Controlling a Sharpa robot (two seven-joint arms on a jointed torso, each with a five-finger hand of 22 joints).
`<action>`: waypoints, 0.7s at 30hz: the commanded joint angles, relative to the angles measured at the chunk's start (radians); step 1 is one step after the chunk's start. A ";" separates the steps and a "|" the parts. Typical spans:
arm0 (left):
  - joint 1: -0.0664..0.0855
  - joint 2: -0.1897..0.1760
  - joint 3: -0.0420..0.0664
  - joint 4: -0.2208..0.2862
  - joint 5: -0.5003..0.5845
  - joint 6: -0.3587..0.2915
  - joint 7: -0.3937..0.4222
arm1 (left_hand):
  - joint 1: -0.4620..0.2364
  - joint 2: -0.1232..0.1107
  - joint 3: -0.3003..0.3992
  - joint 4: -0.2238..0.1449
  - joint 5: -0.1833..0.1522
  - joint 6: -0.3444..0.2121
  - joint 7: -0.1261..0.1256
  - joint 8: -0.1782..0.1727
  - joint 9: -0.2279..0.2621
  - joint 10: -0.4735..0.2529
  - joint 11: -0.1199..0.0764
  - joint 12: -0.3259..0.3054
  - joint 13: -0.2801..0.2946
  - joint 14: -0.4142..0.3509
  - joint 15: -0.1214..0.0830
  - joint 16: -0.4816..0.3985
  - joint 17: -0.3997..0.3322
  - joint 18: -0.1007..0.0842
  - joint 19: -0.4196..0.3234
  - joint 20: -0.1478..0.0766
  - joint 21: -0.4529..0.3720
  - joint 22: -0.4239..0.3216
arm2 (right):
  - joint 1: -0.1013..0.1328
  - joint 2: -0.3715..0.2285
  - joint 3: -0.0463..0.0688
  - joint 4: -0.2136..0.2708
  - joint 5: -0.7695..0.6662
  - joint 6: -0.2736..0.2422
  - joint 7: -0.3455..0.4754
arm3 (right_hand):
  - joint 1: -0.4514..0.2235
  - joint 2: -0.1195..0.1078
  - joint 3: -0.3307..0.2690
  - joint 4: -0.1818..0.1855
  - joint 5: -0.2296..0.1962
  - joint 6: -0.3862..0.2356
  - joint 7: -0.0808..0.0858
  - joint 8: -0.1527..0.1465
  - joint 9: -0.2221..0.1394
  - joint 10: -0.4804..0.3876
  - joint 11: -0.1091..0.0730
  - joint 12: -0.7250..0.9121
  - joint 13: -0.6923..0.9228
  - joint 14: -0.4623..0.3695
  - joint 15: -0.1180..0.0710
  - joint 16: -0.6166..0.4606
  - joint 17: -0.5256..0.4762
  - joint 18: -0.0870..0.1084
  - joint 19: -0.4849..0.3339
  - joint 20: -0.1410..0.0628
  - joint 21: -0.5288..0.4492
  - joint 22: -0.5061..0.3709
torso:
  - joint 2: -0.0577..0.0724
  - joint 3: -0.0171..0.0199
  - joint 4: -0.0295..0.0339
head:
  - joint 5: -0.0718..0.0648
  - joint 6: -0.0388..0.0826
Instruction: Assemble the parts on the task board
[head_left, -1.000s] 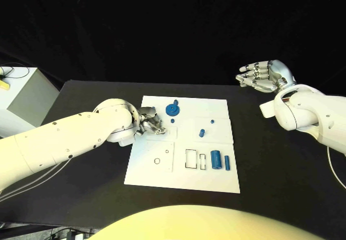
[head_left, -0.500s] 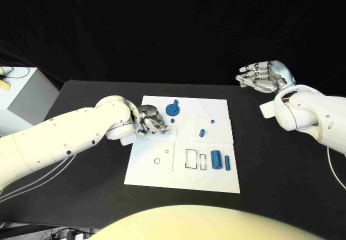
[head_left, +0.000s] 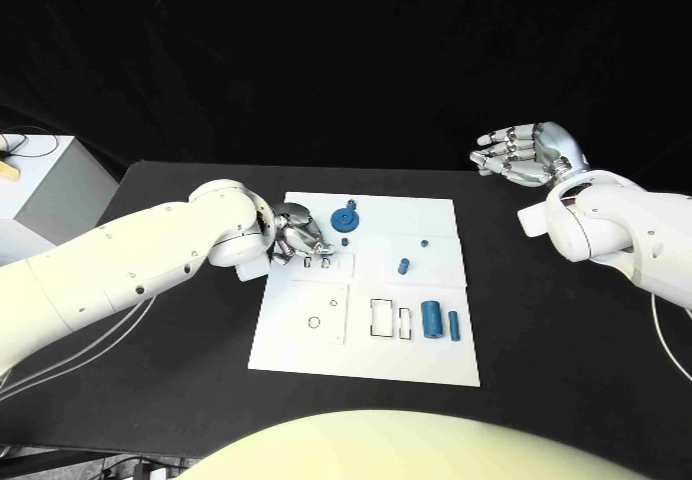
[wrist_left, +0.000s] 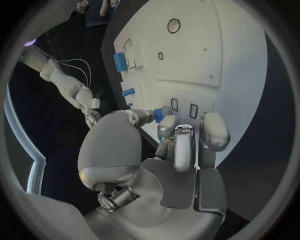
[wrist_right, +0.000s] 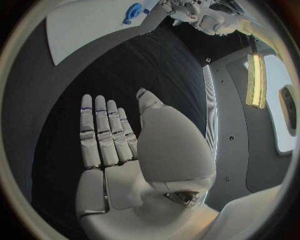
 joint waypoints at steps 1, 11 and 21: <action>0.016 0.016 0.001 -0.034 0.035 0.144 0.006 | -0.008 0.002 0.214 -0.213 -0.002 -0.003 0.002 0.003 0.001 -0.005 0.004 -0.007 -0.004 0.082 0.007 -0.002 0.208 0.000 -0.006 0.000 -0.006 -0.004 | -0.001 0.004 0.000 -0.002 0.001 0.009 0.011 | -0.008 0.004 0.005 0.002 0.003 0.009 0.024 -0.006 -0.002 0.008 -0.001 -0.006 -0.002 0.003 0.003 -0.005 -0.001 0.014 0.001 0.004 0.001 -0.001 | 0.000 0.0005 -0.0003 | -0.001 0.000; 0.076 0.082 -0.017 -0.145 -0.006 0.252 -0.009 | -0.007 0.004 0.216 -0.220 -0.002 -0.004 0.003 0.002 0.002 -0.004 0.005 -0.006 -0.001 0.082 0.008 -0.002 0.208 0.001 -0.009 0.001 -0.008 -0.007 | -0.004 0.014 -0.001 -0.008 0.002 0.011 0.010 | -0.009 0.005 0.006 0.002 0.006 0.010 0.023 -0.006 -0.002 0.008 -0.001 -0.007 -0.002 0.004 0.003 -0.006 -0.003 0.014 0.002 0.004 0.001 -0.002 | 0.001 -0.0001 -0.0005 | -0.003 0.000; 0.152 0.130 -0.066 -0.195 -0.035 0.321 -0.010 | -0.007 -0.002 0.217 -0.241 0.008 0.006 0.003 0.004 0.001 0.012 0.004 0.005 0.019 0.088 0.008 0.009 0.226 -0.004 0.003 0.002 0.004 0.018 | -0.008 0.023 -0.002 -0.015 0.004 0.014 0.010 | -0.009 0.005 0.006 0.002 0.006 0.010 0.023 -0.006 -0.002 0.008 -0.001 -0.007 -0.002 0.004 0.003 -0.006 -0.003 0.014 0.002 0.004 0.001 -0.002 | -0.001 0.0014 0.0005 | 0.001 0.004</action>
